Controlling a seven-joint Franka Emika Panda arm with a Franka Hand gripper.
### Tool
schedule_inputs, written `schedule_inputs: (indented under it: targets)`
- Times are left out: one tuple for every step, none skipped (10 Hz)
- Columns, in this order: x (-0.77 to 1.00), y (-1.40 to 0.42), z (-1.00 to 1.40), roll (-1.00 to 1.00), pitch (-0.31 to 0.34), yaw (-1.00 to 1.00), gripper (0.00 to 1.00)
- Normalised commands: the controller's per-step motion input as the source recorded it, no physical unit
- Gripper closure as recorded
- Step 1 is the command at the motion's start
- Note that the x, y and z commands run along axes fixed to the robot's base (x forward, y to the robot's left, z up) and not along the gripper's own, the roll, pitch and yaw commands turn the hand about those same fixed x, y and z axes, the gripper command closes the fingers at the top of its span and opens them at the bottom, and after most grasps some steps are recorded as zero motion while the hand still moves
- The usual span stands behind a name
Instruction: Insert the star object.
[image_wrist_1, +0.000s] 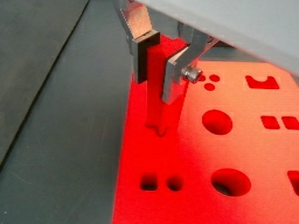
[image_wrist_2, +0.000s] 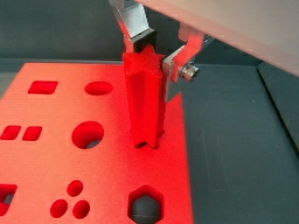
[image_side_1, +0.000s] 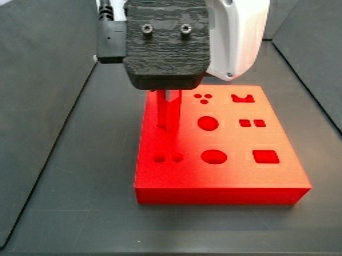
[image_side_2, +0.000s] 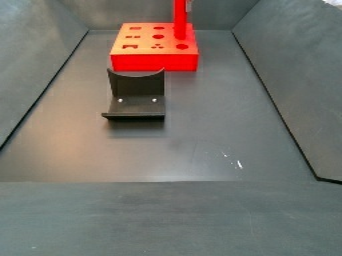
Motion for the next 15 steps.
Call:
schedule_inputs:
  targets:
    - [-0.06, 0.00, -0.15, 0.01, 0.000, -0.01, 1.00]
    - [-0.19, 0.00, -0.13, 0.00, 0.000, 0.00, 1.00]
    - [-0.23, 0.00, -0.11, 0.06, 0.000, 0.08, 1.00]
    - [-0.01, 0.03, -0.17, 0.00, -0.049, 0.22, 1.00]
    - [0.04, 0.05, -0.22, -0.04, -0.107, 0.25, 1.00]
    - [0.07, 0.00, -0.15, -0.04, -0.087, 0.15, 1.00]
    - [0.03, 0.00, 0.00, 0.00, 0.000, 0.00, 1.00]
    - [0.26, -0.01, -0.43, 0.00, -0.033, 0.00, 1.00]
    - [0.22, 0.00, -0.68, 0.02, -0.063, 0.00, 1.00]
    - [0.08, 0.00, -0.91, 0.04, -0.136, 0.00, 1.00]
    - [0.03, 0.00, -0.95, 0.07, -0.131, 0.00, 1.00]
    - [0.00, 0.00, -0.97, 0.14, -0.086, 0.00, 1.00]
    - [0.00, 0.00, -0.96, 0.20, -0.036, 0.00, 1.00]
    - [0.00, 0.00, -1.00, 0.18, -0.027, 0.00, 1.00]
    - [0.00, 0.00, -1.00, 0.13, -0.074, 0.00, 1.00]
